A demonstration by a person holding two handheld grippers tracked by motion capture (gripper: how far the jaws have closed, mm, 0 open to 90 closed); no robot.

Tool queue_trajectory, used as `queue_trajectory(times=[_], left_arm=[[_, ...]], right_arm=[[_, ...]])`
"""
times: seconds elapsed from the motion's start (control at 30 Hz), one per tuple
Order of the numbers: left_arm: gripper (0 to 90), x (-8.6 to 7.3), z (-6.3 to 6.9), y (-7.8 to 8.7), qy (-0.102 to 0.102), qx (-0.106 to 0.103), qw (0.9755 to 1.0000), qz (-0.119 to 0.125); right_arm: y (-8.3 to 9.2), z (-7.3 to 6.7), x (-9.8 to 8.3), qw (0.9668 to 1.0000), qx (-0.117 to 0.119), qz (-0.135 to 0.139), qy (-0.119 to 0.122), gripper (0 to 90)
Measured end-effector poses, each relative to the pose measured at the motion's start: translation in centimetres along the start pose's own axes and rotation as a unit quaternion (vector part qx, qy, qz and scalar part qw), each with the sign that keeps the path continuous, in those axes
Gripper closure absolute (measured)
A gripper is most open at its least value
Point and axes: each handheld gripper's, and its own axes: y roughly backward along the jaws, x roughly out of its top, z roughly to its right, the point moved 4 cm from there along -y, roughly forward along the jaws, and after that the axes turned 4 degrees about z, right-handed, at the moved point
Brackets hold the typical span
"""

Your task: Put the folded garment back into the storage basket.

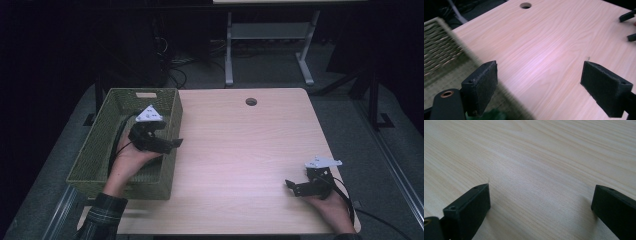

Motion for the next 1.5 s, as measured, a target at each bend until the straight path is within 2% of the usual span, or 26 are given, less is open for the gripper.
queue_trajectory(times=[0.17, 0.23, 0.5, 0.7, 0.73, 0.8, 0.93, 1.1, 1.5], left_arm=[[13.7, 0.8, 1.8, -1.3, -0.002, -0.013, 0.9999, 0.008], [13.8, 1.0, 2.7, -2.0, 0.003, -0.026, 0.9995, 0.016], [13.9, 1.3, 6.0, -4.6, -0.013, -0.053, 0.9984, 0.014], [13.9, 0.9, 8.0, -6.6, -0.018, -0.065, 0.9977, 0.01], [13.9, 0.7, 8.3, -7.0, -0.025, -0.066, 0.9975, 0.002], [13.9, 0.3, 9.0, -7.8, -0.024, -0.072, 0.9971, -0.005], [13.8, -0.6, 10.1, -9.3, -0.034, -0.077, 0.9963, -0.017], [13.8, -1.9, 10.8, -10.9, -0.038, -0.082, 0.9955, -0.028], [13.8, -4.5, 11.1, -13.3, -0.039, -0.074, 0.9958, -0.039]], right_arm=[[0.0, 0.0, 0.0, 1.0, 0.0, 0.0, 0.0, 1.9], [0.0, 0.0, 0.0, 1.0, 0.0, 0.0, 0.0, 1.9], [0.0, 0.0, 0.0, 1.0, 0.0, 0.0, 0.0, 1.9], [0.0, 0.0, 0.0, 1.0, 0.0, 0.0, 0.0, 1.9], [0.0, 0.0, 0.0, 1.0, 0.0, 0.0, -0.001, 1.9], [0.0, 0.0, 0.0, 1.0, 0.0, -0.001, 0.0, 1.9], [0.0, 0.0, 0.0, 1.0, 0.0, -0.001, 0.0, 1.9], [0.0, 0.0, 0.0, 1.0, 0.0, 0.0, -0.001, 1.9], [0.0, 0.0, 0.0, 1.0, 0.0, 0.0, -0.001, 1.9]])
